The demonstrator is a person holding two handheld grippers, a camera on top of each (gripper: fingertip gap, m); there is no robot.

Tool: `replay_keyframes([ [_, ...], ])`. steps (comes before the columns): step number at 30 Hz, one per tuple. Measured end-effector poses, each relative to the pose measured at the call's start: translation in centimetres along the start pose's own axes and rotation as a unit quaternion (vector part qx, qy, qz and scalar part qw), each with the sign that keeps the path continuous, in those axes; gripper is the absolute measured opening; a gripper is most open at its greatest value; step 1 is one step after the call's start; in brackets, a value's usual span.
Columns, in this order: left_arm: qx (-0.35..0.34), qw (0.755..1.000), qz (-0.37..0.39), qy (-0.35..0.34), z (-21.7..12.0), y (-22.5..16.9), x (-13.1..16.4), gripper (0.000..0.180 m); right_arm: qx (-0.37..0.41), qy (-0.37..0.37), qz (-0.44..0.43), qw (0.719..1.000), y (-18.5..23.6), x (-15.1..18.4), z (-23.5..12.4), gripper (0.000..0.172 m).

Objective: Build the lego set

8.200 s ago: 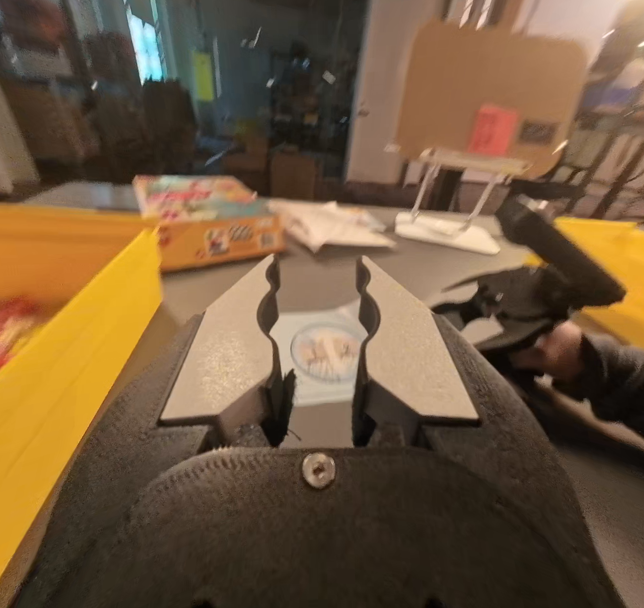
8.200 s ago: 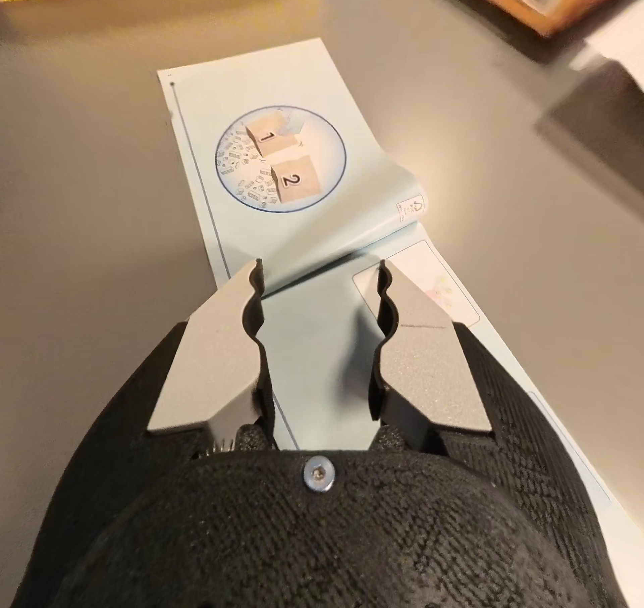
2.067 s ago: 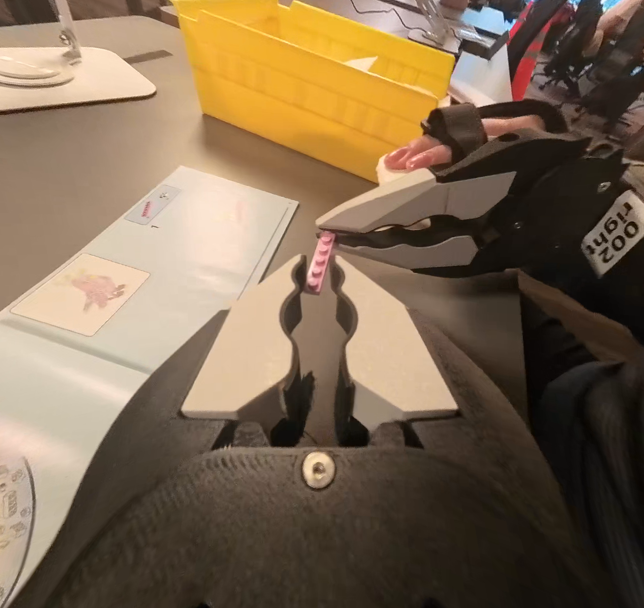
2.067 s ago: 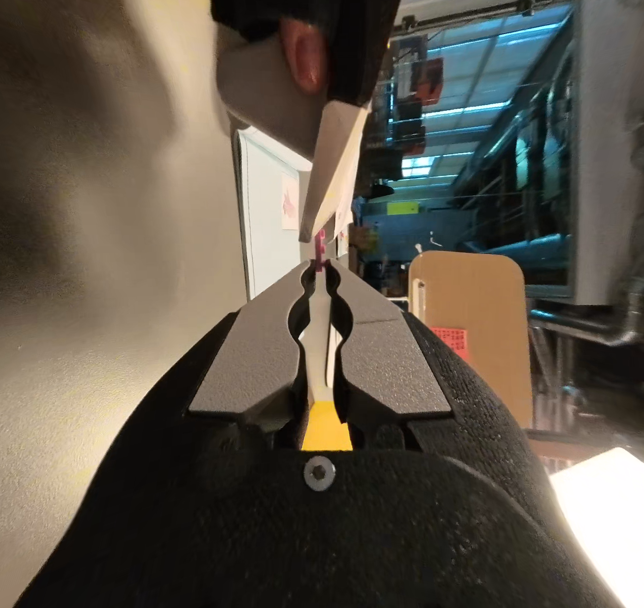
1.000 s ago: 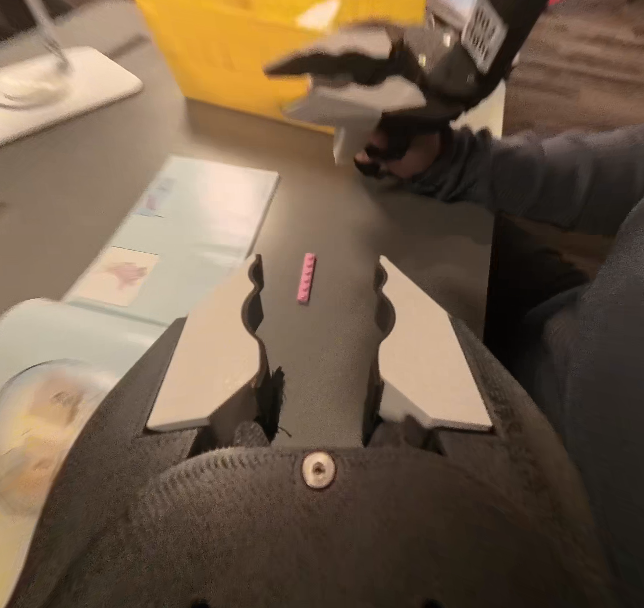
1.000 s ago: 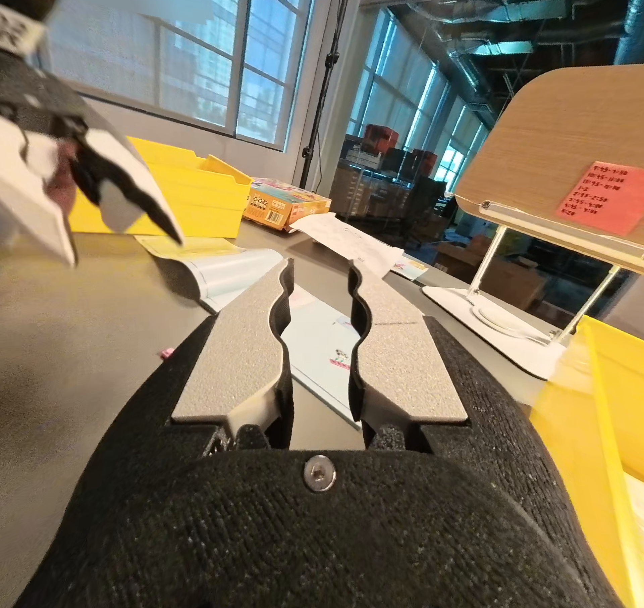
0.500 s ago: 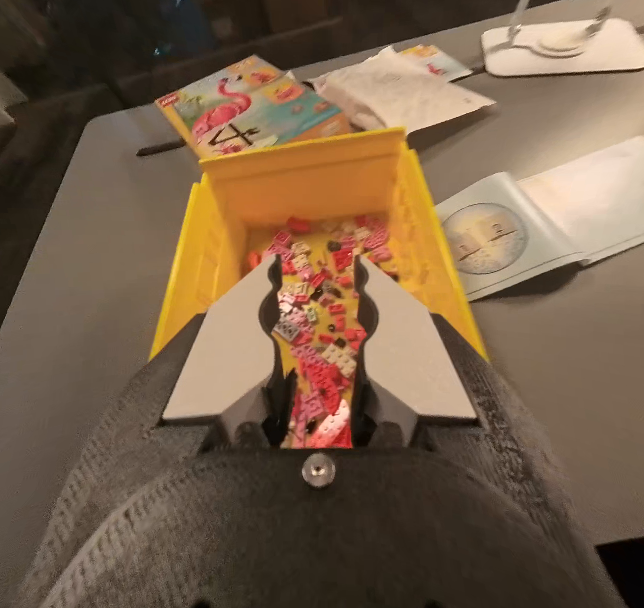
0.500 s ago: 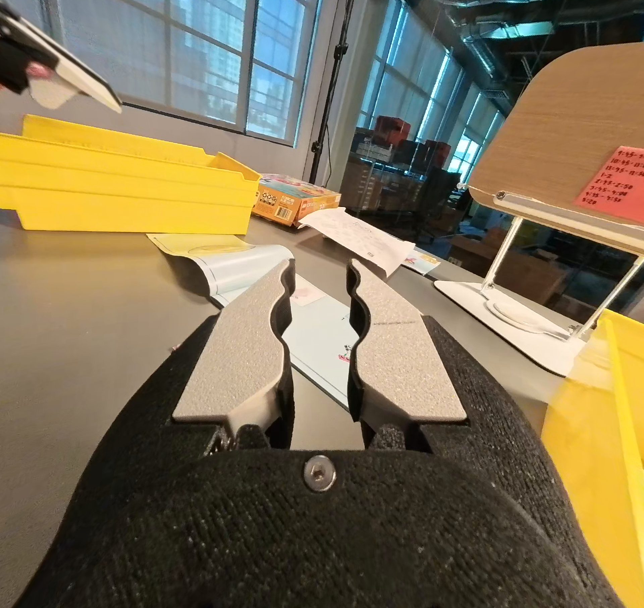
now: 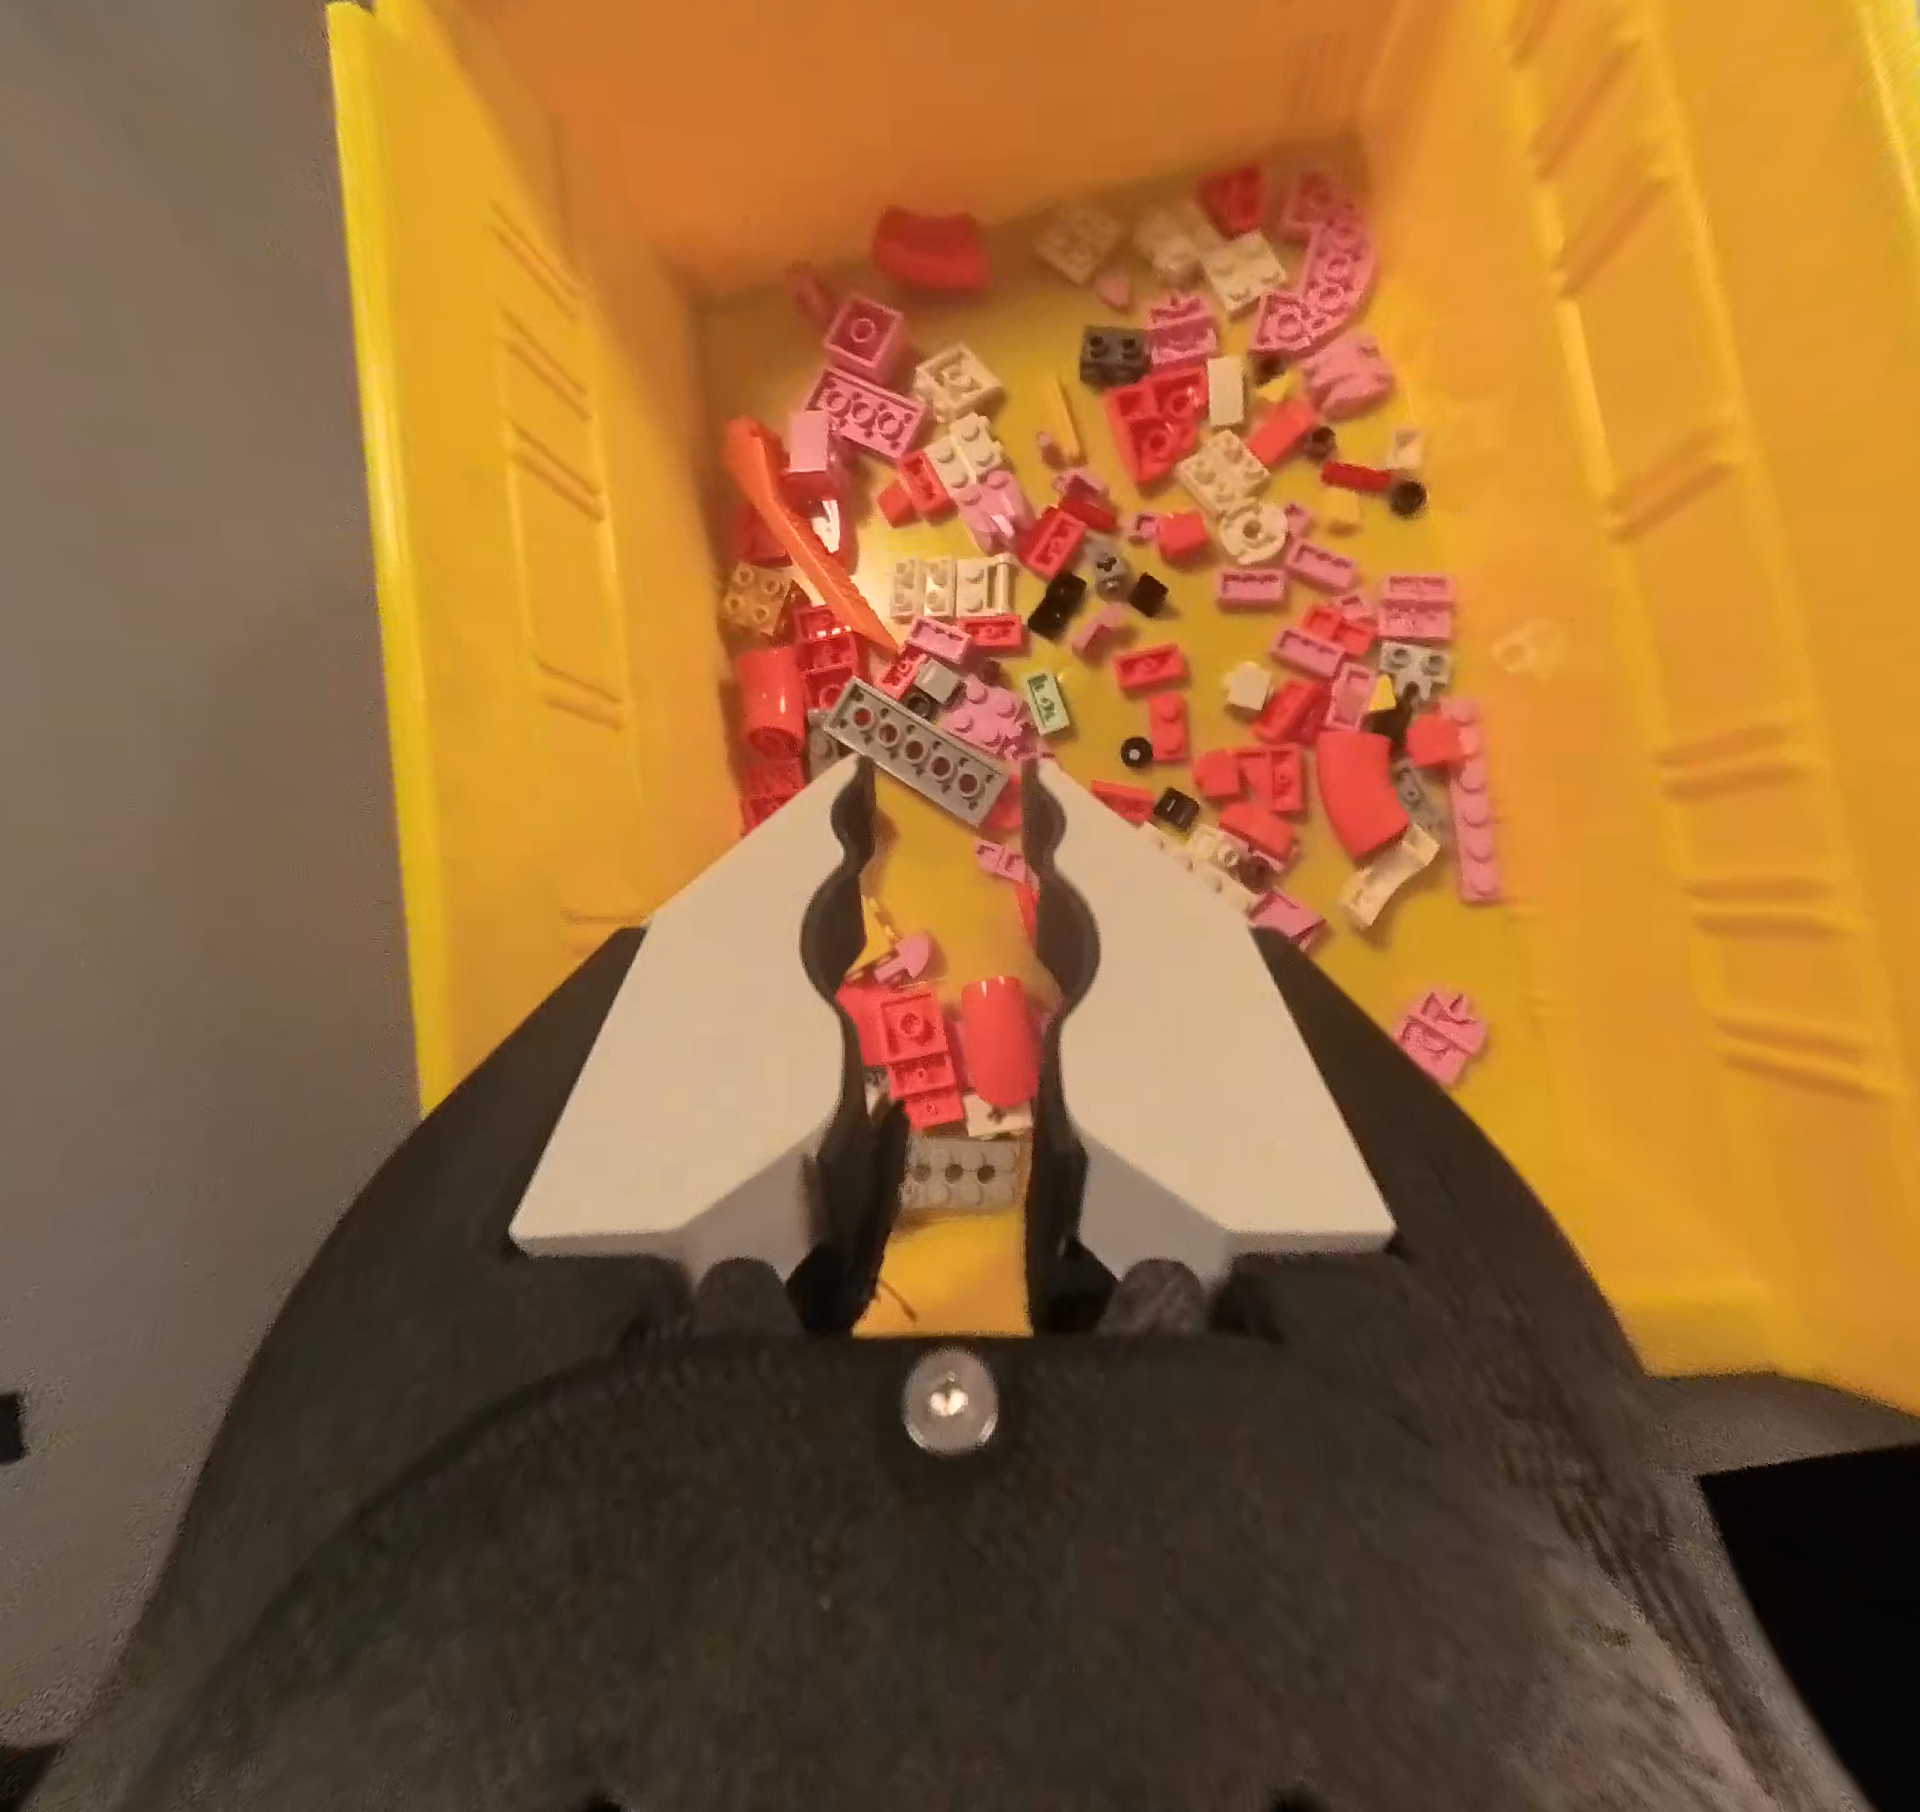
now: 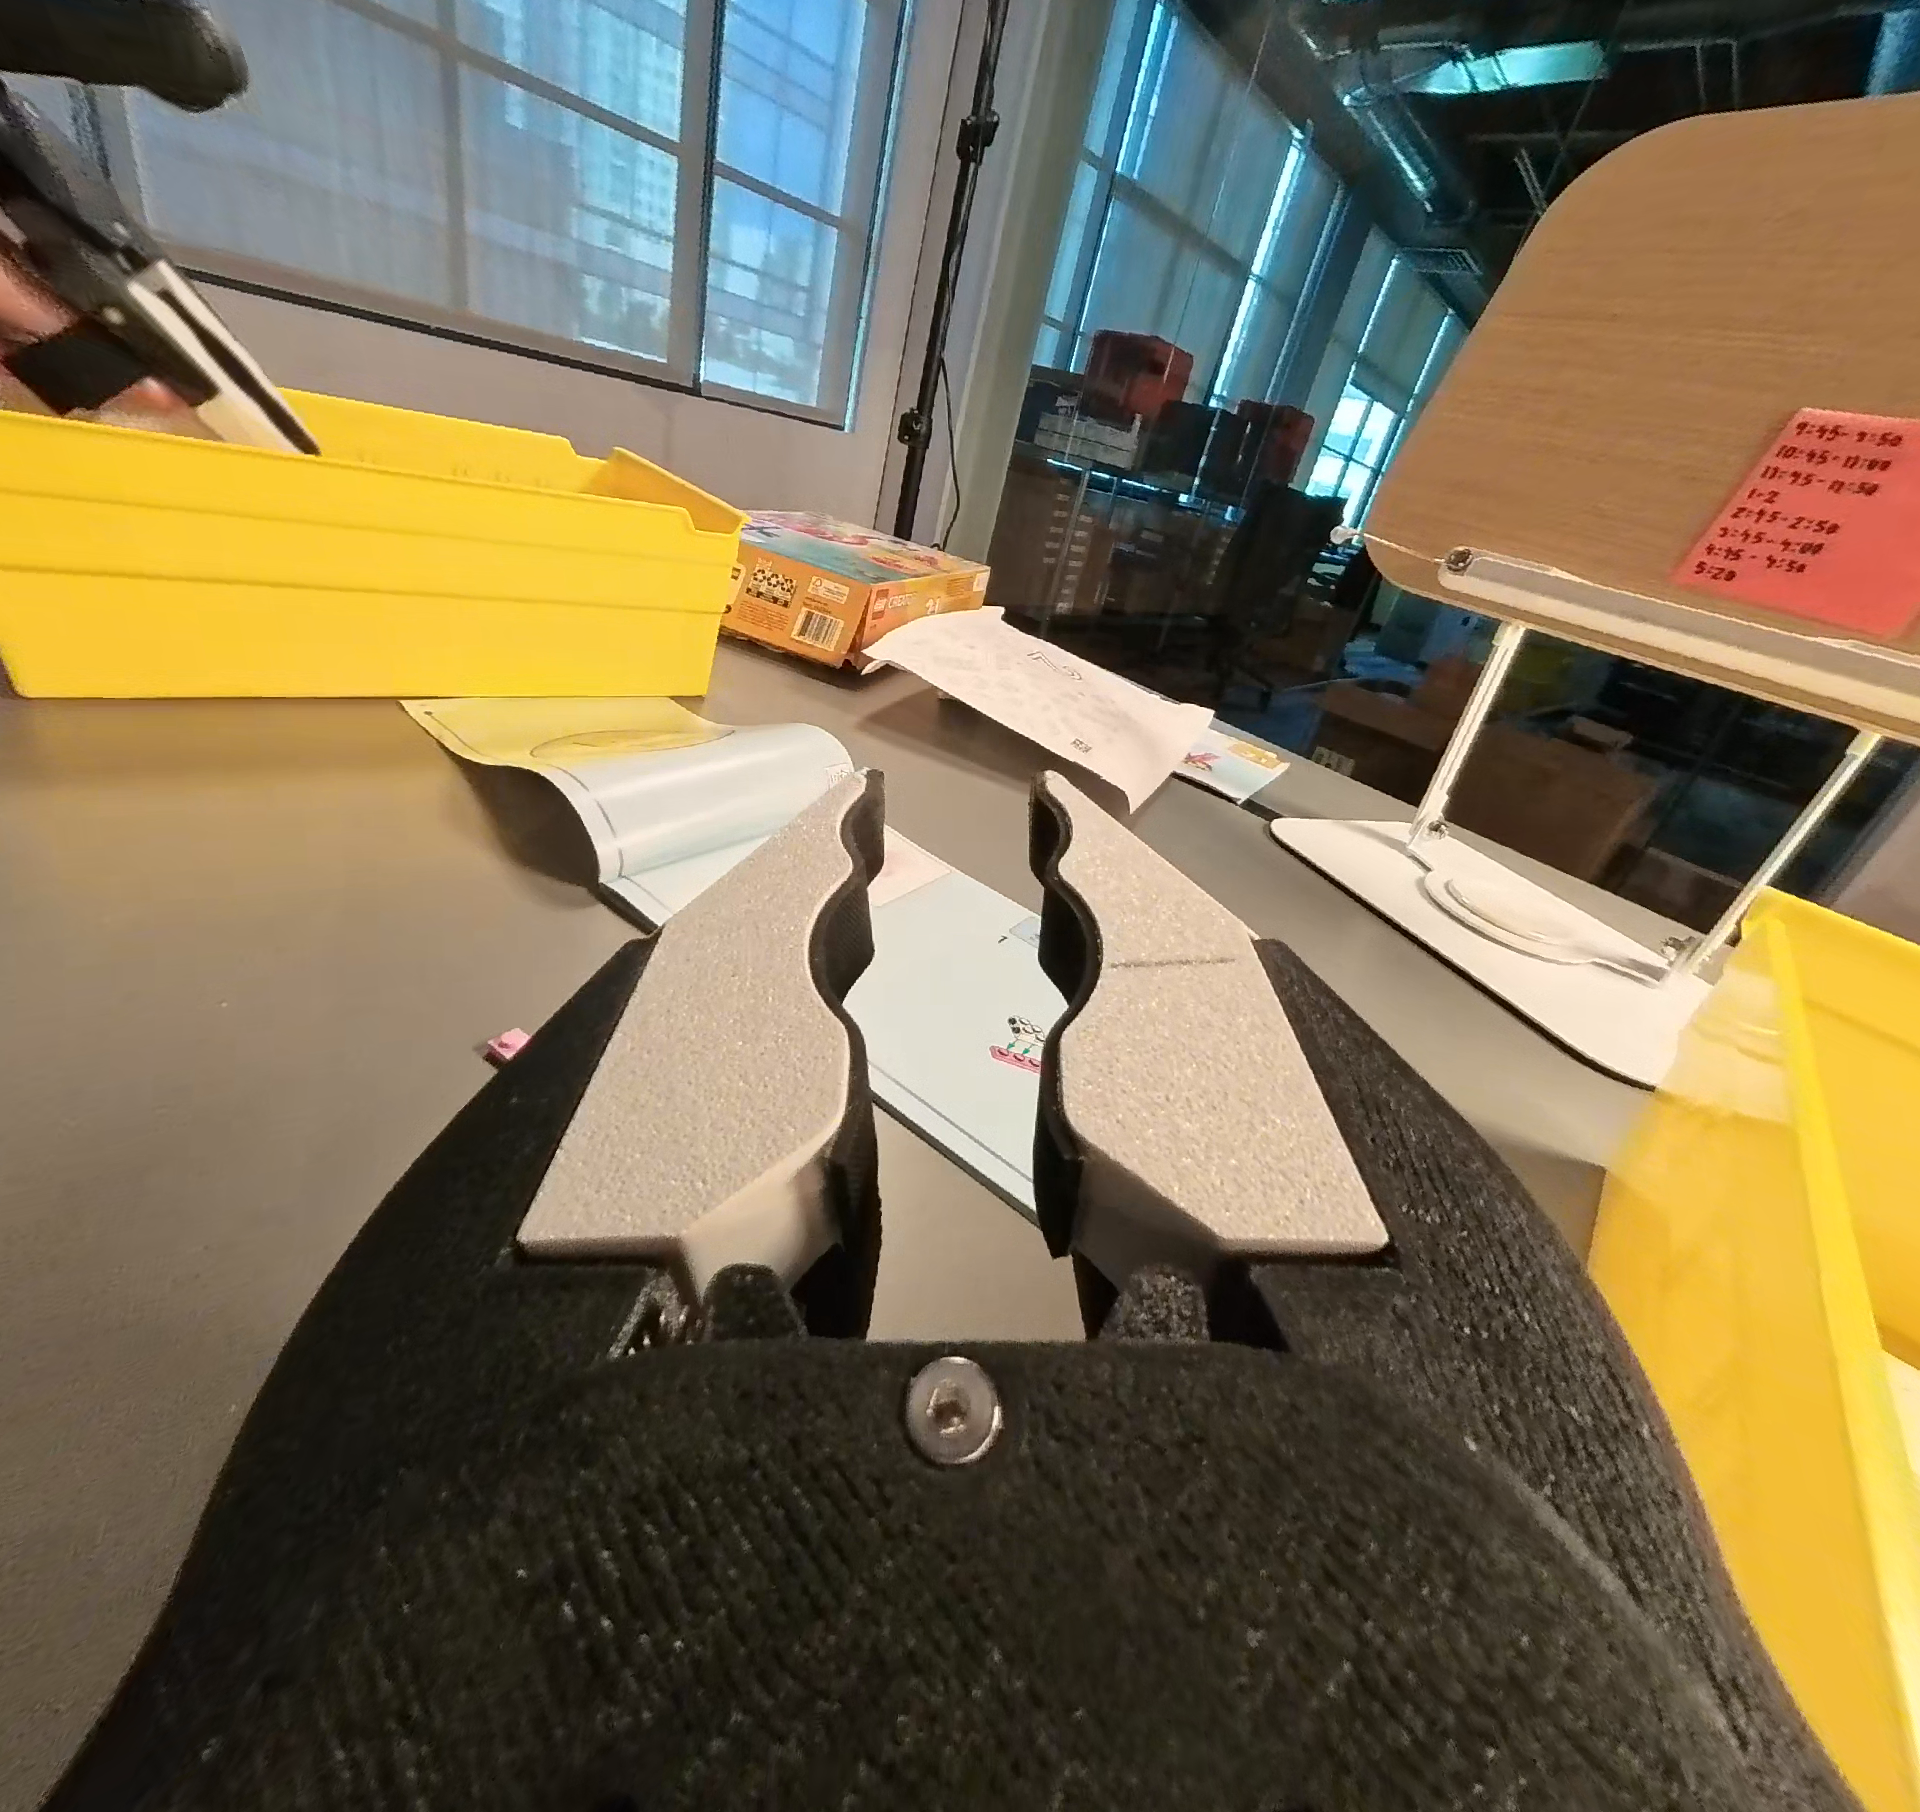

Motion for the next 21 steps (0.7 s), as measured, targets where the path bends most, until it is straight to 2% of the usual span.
replay_keyframes([
  [11, -0.021, 0.998, -0.033, 0.044, 1.2, 0.9, 1.8, 0.030, 0.011, 0.003, -0.005, 1.000, -0.3, 0.0, -0.2, 0.024],
  [15, -0.022, 0.995, -0.038, 0.087, 1.2, 0.9, 2.6, 0.029, 0.014, 0.002, -0.005, 1.000, -0.4, 0.0, -0.2, 0.024],
  [21, -0.028, 0.995, -0.004, 0.094, 1.9, 0.4, 2.0, 0.028, 0.014, 0.004, -0.005, 1.000, -0.4, 0.0, -0.2, 0.023],
])
Point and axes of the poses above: each gripper's, where its closed fingertips meet, z out along the fingers, x out of its underside, y = z × x across the jaws, the point moved 4 cm from there along -z, back along the fingers, and after that the axes turned 9 degrees about -y, right-handed, at the moved point
